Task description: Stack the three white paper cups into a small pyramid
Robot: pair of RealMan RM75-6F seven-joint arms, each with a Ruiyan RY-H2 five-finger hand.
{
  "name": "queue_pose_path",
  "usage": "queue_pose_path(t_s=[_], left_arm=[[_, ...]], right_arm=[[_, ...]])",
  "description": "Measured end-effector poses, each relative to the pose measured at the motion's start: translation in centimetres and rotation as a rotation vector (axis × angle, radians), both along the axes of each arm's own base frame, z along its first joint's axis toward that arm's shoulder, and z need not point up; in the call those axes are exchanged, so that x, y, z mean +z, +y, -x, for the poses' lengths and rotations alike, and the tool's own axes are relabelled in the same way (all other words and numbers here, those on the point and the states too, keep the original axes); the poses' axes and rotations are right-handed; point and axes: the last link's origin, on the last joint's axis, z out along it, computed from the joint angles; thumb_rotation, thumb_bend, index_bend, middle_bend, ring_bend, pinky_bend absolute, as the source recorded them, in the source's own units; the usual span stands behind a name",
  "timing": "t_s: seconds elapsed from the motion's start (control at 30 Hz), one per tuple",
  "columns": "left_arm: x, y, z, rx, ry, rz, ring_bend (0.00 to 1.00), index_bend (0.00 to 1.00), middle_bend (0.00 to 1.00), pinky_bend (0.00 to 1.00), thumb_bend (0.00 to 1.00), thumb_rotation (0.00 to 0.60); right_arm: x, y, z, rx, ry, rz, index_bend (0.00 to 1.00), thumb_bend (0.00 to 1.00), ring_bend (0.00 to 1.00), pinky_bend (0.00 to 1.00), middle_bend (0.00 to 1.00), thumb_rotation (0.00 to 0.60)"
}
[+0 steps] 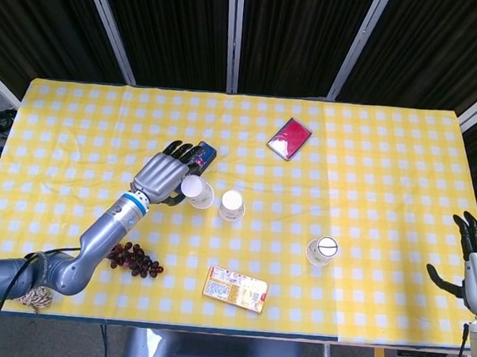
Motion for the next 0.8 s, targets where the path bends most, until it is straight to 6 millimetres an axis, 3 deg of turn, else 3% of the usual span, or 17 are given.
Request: queue_pose_path(t_s=[0.6,0.8], left_arm=[[-5.4,1.4,-0.9,0.074,0.075,0.049,0.0,0.35,0.0,0.0,0.34,0.6],[-6.6,1.3,-1.3,0.069,0.084,0.064,0.0,0.26,0.0,0.0,0.28,0.6]], right_arm=[[0.1,-0.2,0.3,-0.007,-0.019,-0.008,0.01,0.15,0.0,0.0,0.0,0.6],[0.2,-0.2,0.4,-0.011,-0.02,-0.003,0.02,0.15,0.0,0.0,0.0,0.6]])
